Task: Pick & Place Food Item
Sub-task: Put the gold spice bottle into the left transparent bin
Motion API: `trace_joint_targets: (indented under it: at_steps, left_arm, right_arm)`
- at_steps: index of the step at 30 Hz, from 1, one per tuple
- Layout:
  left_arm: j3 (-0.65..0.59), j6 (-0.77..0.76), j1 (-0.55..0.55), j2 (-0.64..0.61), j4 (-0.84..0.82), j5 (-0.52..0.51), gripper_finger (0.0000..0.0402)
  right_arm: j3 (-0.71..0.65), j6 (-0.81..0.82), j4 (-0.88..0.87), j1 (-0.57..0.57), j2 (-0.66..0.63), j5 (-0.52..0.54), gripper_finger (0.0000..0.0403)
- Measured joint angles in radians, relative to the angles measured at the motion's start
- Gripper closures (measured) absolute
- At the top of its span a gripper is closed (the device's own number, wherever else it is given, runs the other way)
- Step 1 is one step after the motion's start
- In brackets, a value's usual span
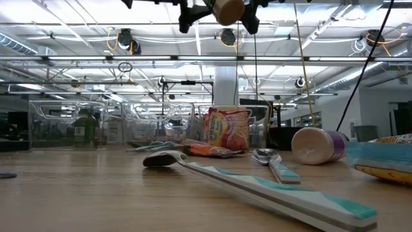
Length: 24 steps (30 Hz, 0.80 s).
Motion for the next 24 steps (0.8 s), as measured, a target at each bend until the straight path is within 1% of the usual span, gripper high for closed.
trace_joint_targets:
  at_steps: [3, 5, 10, 16, 18, 22, 24]
  left_arm:
    - [0.0, -0.023, 0.0, 0.015, 0.03, 0.005, 0.0054]
    - [0.0, -0.022, 0.0, 0.02, 0.036, 0.004, 0.0065]
    - [0.0, -0.001, -0.002, 0.025, 0.038, -0.006, 0.0116]
    - [0.0, 0.019, -0.002, 0.025, 0.042, -0.012, 0.0117]
    - [0.0, 0.021, -0.002, 0.022, 0.042, -0.013, 0.0117]
    - [-0.001, 0.002, 0.0, 0.016, 0.05, -0.018, 0.0118]
    - [-0.002, 0.002, 0.006, 0.007, 0.058, -0.023, 0.0119]
  right_arm:
    - [0.0, -0.004, -0.008, 0.0, -0.001, 0.001, 0.0132]
    - [0.0, -0.003, -0.004, 0.0, 0.0, 0.003, 0.0132]
    - [0.0, 0.01, -0.018, 0.0, 0.0, 0.005, 0.0132]
    - [0.0, 0.0, -0.03, 0.0, -0.001, 0.004, 0.0133]
    - [0.0, -0.006, -0.027, 0.0, -0.001, 0.006, 0.0121]
    - [0.0, -0.03, -0.023, -0.007, -0.001, -0.001, 0.0074]
    - [0.0, -0.029, -0.013, -0.011, -0.002, -0.003, 0.0058]
